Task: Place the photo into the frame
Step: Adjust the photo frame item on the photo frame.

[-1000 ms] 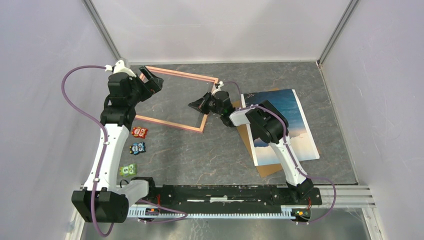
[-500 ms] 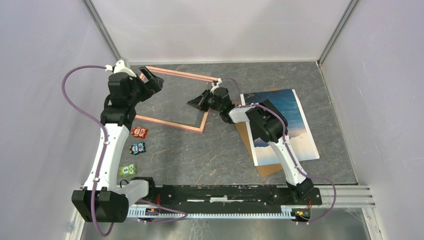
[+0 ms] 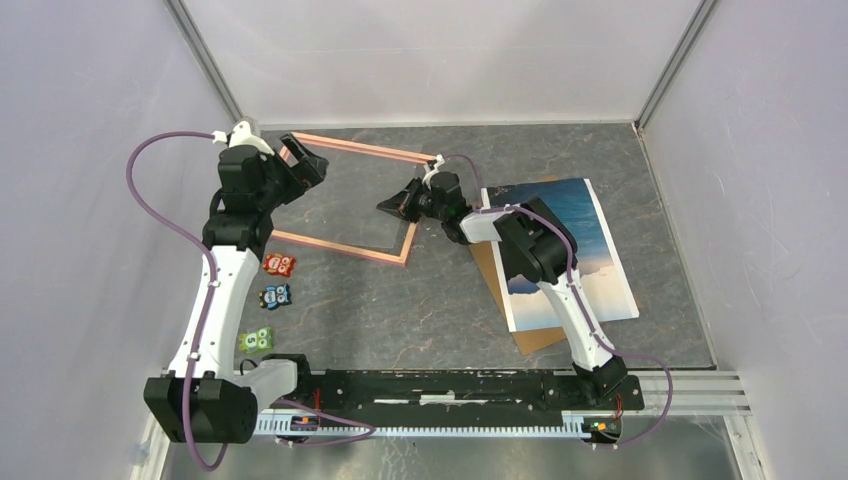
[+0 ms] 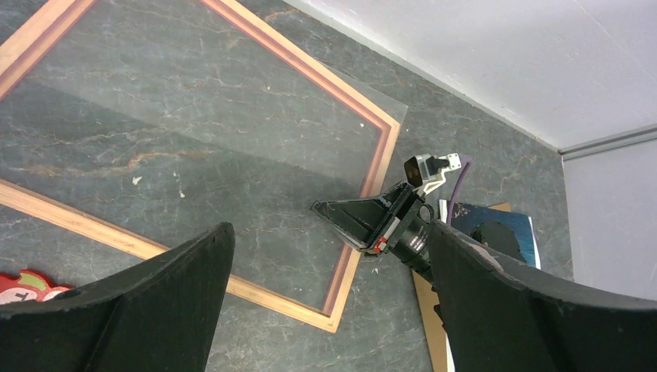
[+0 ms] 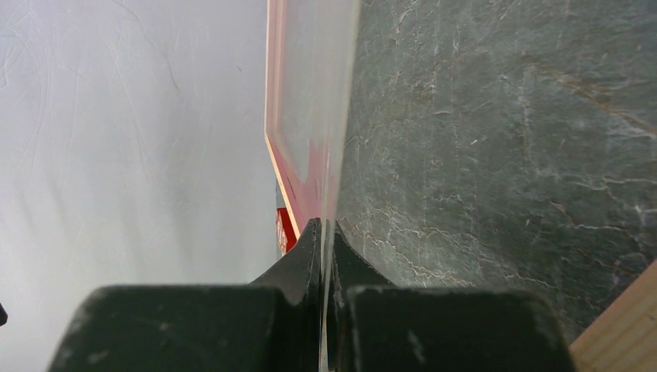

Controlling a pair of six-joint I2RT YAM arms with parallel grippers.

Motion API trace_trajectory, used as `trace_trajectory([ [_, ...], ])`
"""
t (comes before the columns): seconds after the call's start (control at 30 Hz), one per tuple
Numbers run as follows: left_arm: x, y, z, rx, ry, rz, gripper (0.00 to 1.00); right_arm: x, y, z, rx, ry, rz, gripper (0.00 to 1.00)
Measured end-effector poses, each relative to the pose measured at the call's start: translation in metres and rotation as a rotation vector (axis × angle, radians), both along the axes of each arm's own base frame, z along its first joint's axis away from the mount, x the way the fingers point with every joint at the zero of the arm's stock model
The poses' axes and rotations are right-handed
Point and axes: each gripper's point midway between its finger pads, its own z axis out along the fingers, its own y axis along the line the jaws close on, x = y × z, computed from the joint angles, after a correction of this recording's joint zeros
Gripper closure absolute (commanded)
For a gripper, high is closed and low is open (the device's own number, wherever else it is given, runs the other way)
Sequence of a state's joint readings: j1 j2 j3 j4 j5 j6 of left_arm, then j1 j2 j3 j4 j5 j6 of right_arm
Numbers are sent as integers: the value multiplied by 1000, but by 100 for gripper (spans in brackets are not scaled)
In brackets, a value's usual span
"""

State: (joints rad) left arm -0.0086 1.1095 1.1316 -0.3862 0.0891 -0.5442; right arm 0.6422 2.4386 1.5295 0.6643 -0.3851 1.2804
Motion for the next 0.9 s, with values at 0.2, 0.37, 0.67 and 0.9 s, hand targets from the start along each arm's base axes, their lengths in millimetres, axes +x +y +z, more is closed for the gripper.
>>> trace_trajectory([
  [0.2, 1, -1, -4, -18, 14, 6, 0, 1, -3, 0, 1, 0, 6, 100],
  [0.37, 1, -1, -6, -19, 19, 4, 0, 1, -4, 0, 2, 1, 12, 100],
  [0.67, 1, -4, -6, -25, 19, -10, 0, 2, -4, 0, 3, 1, 13, 100],
  [0.9, 1, -4, -6, -26, 20, -10, 0, 2, -7, -2, 0, 6, 9, 100],
])
